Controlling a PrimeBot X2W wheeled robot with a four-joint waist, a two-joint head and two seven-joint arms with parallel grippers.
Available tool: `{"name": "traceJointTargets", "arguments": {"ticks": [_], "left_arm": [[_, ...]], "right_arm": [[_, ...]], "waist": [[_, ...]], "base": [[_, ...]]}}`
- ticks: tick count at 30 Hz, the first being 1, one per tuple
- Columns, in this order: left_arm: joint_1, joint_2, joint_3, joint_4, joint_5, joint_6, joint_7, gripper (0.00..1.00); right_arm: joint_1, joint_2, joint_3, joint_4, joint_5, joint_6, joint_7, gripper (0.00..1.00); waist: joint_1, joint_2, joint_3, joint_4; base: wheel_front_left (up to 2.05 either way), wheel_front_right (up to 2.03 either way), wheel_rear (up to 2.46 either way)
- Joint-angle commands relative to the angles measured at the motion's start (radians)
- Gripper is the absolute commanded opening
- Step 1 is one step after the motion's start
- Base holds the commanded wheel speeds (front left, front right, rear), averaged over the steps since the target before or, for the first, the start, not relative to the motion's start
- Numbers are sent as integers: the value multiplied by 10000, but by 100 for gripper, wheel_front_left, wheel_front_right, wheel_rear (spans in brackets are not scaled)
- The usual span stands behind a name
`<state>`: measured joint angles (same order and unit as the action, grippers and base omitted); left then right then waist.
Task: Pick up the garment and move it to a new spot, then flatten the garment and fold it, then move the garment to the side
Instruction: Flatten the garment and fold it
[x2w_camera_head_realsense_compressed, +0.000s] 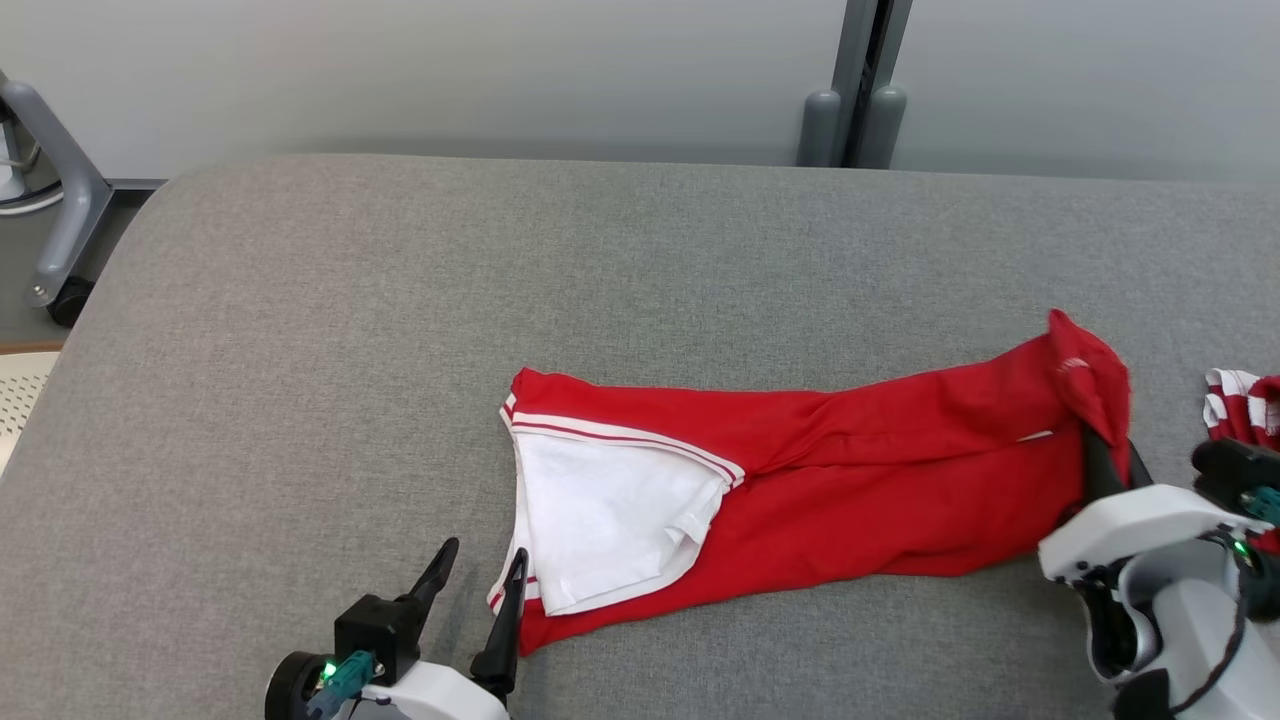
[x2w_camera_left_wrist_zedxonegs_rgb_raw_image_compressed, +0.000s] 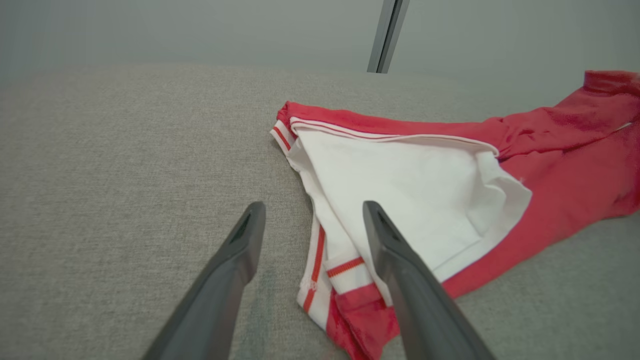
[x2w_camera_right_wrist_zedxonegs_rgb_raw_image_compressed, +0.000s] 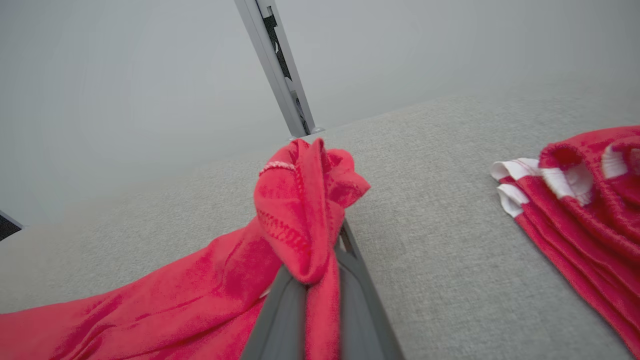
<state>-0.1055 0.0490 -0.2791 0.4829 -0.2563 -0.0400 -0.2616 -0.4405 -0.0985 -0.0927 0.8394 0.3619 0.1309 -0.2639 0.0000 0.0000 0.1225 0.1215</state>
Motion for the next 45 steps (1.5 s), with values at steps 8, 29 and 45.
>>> {"name": "traceJointTargets", "arguments": {"ticks": [8, 29, 45], "left_arm": [[62, 42, -260, 84, -236, 40, -45, 100], [342, 31, -693, 275, -519, 262, -43, 100], [-92, 37, -94, -137, -266, 668, -45, 100]], "right_arm": [[363, 313, 2486, -1693, 564, -3, 9, 0], [-982, 450, 7339, -835, 3545, -2, 293, 0], [-663, 440, 4156, -1037, 1491, -2, -20, 100]], "waist": [[0, 0, -214, 340], [0, 0, -457, 3128], [0, 0, -493, 1094]], "base": [[0, 0, 0], [0, 0, 0], [0, 0, 0]]}}
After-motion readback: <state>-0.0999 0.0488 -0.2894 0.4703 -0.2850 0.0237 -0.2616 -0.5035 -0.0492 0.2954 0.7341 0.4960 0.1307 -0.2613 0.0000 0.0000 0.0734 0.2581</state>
